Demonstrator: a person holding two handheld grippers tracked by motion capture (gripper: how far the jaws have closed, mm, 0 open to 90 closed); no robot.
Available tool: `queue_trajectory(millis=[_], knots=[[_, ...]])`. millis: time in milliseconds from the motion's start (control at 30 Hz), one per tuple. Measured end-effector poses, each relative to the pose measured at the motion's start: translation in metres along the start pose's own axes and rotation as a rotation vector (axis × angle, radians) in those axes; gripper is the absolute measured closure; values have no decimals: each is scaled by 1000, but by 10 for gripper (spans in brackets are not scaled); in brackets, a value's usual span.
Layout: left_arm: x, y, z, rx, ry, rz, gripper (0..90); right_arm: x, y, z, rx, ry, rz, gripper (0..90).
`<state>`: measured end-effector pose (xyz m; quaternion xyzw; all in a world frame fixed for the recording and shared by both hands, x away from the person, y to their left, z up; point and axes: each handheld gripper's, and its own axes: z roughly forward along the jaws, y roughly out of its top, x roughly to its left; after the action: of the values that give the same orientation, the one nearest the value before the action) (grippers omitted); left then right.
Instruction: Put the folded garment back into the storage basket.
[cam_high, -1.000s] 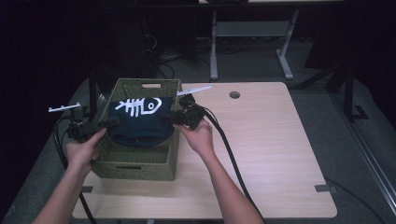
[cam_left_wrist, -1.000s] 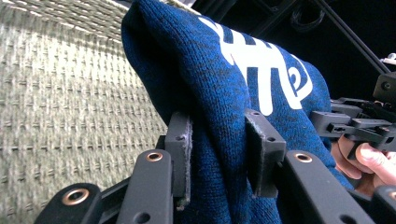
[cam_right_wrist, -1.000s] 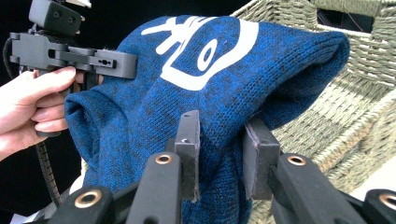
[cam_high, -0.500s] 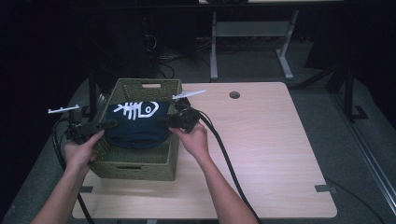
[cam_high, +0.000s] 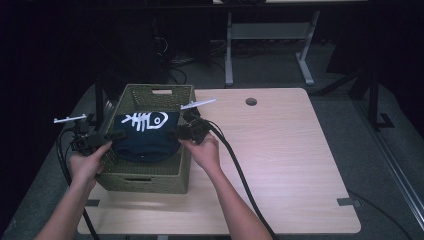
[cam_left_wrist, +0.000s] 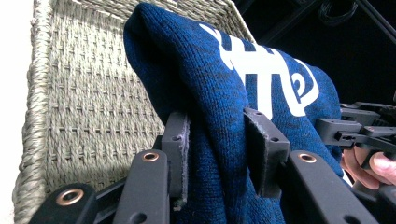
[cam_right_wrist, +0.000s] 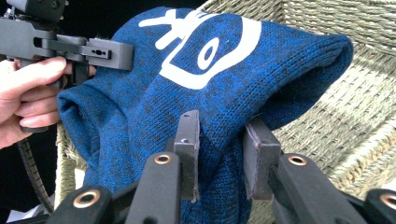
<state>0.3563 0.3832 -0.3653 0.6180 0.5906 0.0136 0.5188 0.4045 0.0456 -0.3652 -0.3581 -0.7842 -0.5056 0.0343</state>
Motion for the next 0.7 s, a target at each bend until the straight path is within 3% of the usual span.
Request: queue_trajectory(millis=[433, 500, 567, 700], knots=[[-2, 4, 0, 11, 37, 21, 633, 3, -2, 2, 17, -26, -11, 687], [-1, 6, -2, -3, 78, 21, 583, 4, -1, 2, 20, -38, -23, 594], [2, 8, -6, -3, 132, 22, 582, 7, 1, -1, 16, -102, -48, 486], [5, 10, -10, -14, 127, 15, 582, 7, 4, -7, 2, -114, -55, 481]])
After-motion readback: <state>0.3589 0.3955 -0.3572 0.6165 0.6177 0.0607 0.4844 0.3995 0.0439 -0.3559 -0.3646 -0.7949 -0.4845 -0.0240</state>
